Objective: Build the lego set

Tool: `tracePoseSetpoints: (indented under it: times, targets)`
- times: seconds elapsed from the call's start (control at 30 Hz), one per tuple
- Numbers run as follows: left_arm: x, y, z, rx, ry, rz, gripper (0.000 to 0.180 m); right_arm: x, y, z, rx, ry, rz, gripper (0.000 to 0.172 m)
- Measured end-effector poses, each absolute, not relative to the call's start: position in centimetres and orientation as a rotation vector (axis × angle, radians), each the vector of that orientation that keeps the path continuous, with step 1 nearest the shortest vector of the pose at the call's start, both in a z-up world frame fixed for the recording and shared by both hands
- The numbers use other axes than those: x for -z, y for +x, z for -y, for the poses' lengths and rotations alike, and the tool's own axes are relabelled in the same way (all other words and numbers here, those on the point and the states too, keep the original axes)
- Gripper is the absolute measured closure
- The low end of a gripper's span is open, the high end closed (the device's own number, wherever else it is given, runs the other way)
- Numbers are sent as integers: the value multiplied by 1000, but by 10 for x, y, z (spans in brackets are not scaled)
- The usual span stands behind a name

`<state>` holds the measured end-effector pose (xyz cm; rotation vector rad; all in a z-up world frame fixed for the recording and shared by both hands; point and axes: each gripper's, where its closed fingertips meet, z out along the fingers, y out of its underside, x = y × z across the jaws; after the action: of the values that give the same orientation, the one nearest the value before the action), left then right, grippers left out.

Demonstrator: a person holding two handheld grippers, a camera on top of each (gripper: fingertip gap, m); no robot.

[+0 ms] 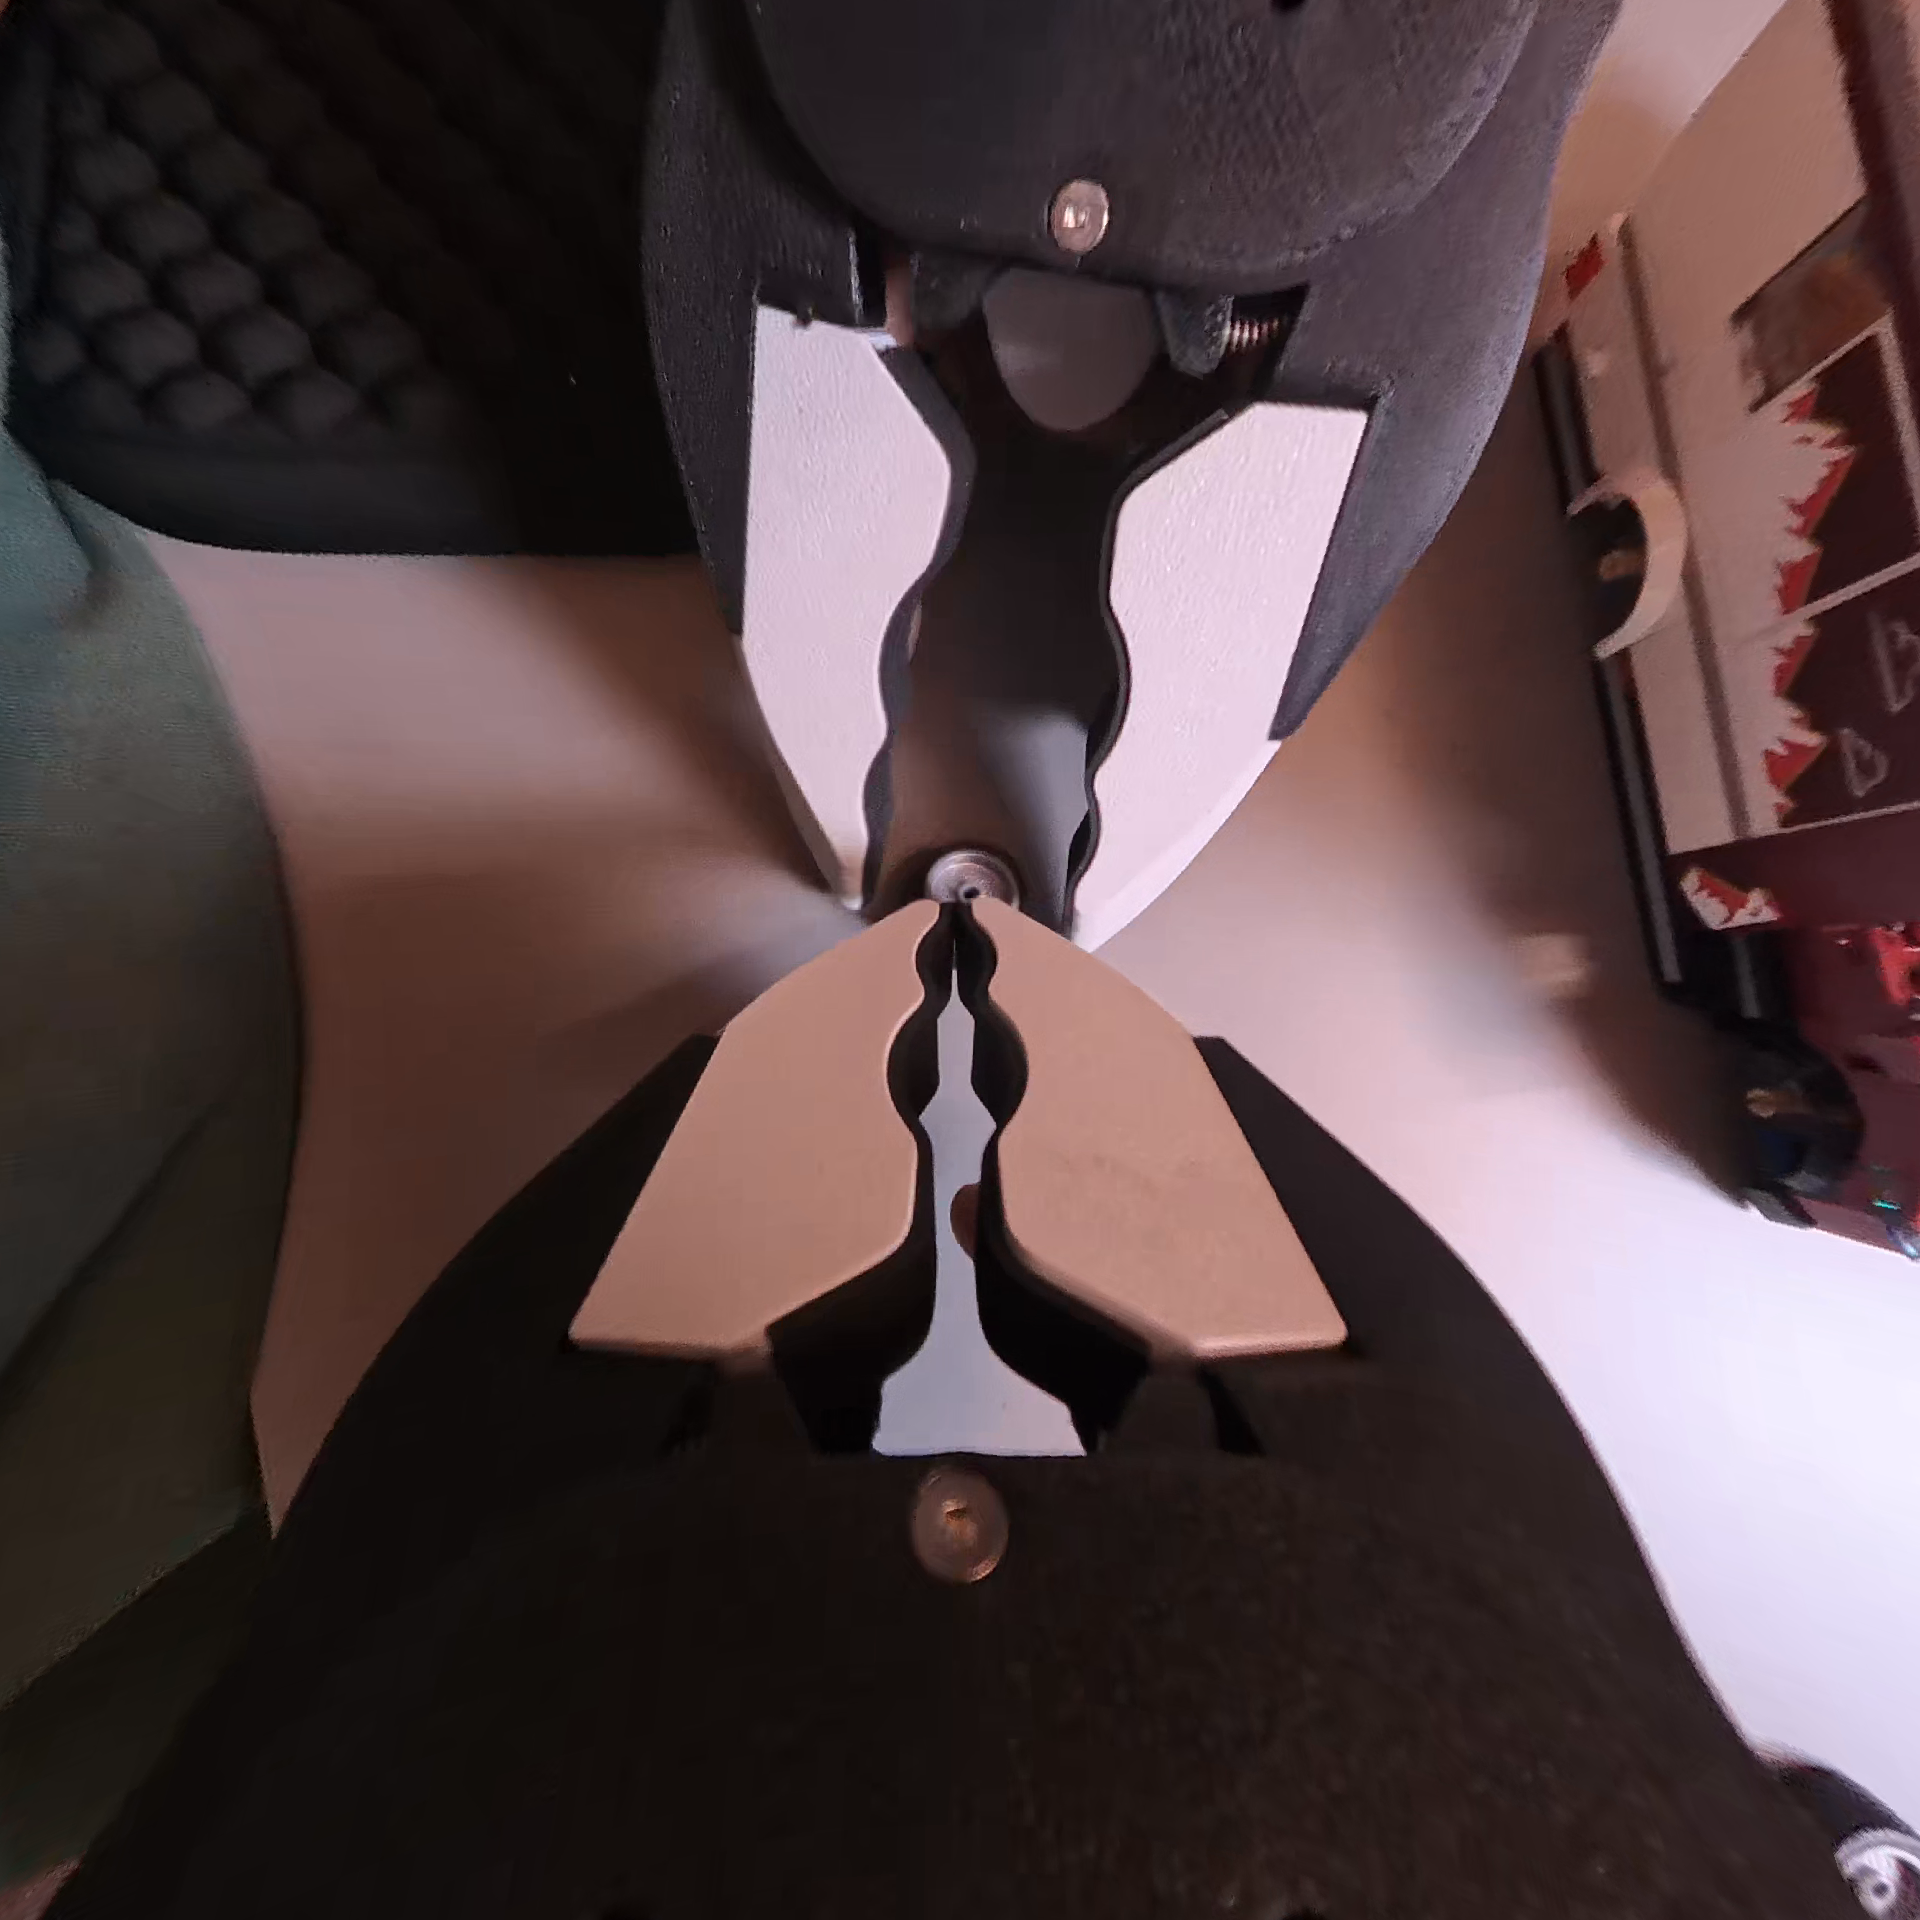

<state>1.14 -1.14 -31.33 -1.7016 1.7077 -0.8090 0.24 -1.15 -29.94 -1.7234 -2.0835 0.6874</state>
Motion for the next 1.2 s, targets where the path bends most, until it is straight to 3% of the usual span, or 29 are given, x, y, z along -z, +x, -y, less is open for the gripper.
tracePoseSetpoints:
  times: [0.17,0.47,0.73,1.03,1.2]
  targets:
    - [312,11,12,782,-1691,-1675,154,313,14,4,-507,-1809,2163,172]
    - [312,9,10,754,-1741,-1614,154,287,2,7,-577,-1770,2062,172]
    - [309,4,8,585,-1706,-1567,154,303,-2,9,-1086,-2284,1537,136]
    - [299,-2,7,306,-1521,-1561,155,300,-8,13,-1199,-2307,1516,149]
    - [275,-7,7,388,-1445,-1433,150,274,-14,10,-1207,-1939,1576,150]
